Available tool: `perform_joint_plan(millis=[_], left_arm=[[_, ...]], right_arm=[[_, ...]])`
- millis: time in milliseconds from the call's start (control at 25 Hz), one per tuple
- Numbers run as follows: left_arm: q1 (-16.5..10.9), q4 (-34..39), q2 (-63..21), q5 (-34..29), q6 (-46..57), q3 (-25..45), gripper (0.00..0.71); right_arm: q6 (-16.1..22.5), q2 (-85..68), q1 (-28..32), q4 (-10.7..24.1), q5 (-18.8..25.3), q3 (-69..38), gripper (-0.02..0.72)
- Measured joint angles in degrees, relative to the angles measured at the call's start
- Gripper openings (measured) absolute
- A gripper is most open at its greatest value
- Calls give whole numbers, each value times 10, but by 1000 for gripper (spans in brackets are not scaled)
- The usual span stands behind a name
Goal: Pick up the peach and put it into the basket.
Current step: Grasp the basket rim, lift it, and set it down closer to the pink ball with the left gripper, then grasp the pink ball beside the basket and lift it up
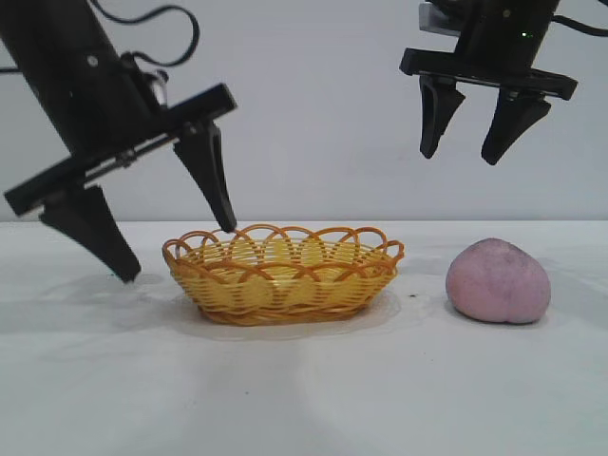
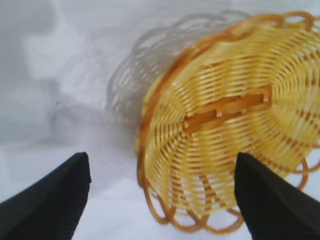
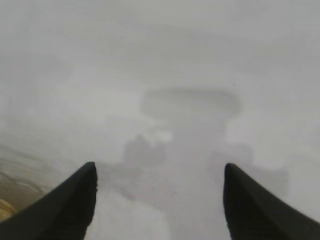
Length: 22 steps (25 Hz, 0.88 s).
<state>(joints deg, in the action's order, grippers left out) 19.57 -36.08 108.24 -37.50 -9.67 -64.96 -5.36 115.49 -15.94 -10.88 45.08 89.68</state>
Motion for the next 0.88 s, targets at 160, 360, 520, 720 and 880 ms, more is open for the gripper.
perform_joint_plan(millis=[160,360,520,720,880], left_arm=[[0,97,-45,0,0,-2,513],[-2,235,-68,-1,29,-2,513],[-42,285,-69,-11,59,-2,513],[-115,307,-69,-30,64,-2,513],[-150,341,-71,-75,65,-2,513]], right_arm=[[0,0,0,0,4,0,492],[0,0,0,0,11,0,492],[0,0,0,9,19,0,492],[0,0,0,19,40,0,492],[0,0,0,25,57,0,492]])
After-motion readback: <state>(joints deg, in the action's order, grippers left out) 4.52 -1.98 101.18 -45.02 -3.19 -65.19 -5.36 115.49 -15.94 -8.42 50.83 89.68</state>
